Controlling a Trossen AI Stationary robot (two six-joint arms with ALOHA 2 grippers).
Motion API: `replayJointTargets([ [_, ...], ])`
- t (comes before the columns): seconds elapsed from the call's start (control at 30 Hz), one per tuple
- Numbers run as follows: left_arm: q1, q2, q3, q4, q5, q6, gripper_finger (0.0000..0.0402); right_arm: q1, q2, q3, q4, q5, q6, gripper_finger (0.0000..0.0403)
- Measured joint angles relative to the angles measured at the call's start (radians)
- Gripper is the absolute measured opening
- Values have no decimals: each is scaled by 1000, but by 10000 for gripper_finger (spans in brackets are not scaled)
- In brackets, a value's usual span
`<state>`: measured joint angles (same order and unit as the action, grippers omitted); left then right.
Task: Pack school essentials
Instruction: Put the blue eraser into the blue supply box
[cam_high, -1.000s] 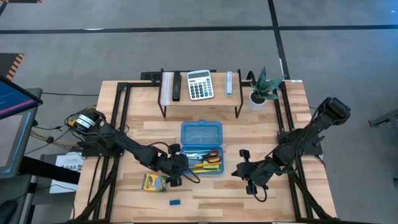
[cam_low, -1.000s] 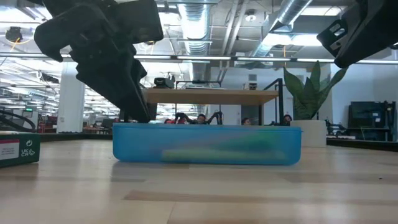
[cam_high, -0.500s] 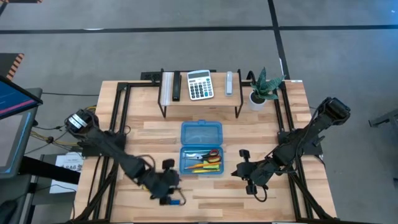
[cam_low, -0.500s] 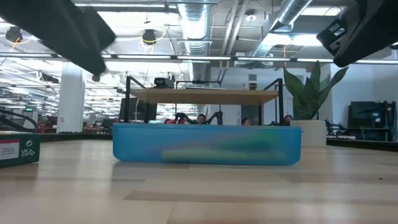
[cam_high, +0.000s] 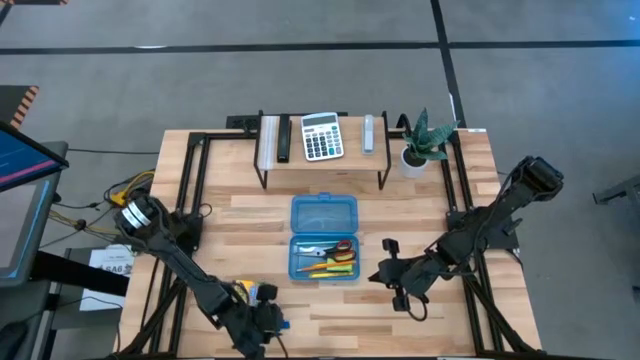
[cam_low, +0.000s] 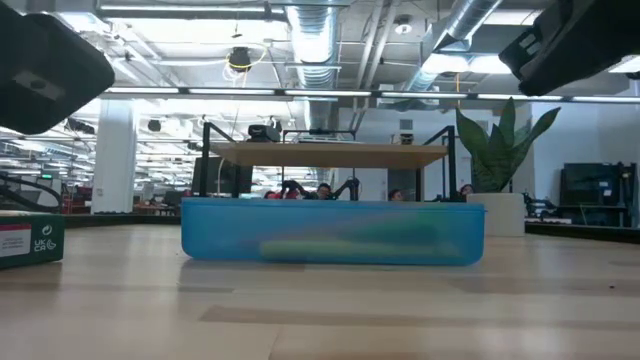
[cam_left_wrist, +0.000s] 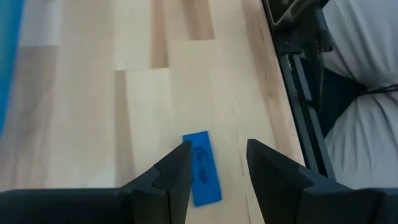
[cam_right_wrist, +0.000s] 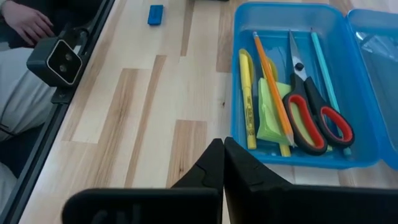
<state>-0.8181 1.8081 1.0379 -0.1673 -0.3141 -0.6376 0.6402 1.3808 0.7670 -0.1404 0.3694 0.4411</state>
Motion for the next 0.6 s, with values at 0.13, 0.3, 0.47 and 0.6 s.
replayJointTargets([
  [0.13, 9, 48, 62, -53, -7, 2, 148, -8, 12, 0, 15, 0, -5, 32],
  [0.3, 30, 81, 107, -167, -6, -36, 187, -8, 60, 0, 18, -3, -4, 47],
  [0.47, 43, 101, 112, -150, 56, -57, 225, -12, 123, 1, 31, -11, 0, 51],
  [0.6, 46, 114, 111, -144, 99, -68, 230, -23, 159, 1, 48, -27, 2, 51],
])
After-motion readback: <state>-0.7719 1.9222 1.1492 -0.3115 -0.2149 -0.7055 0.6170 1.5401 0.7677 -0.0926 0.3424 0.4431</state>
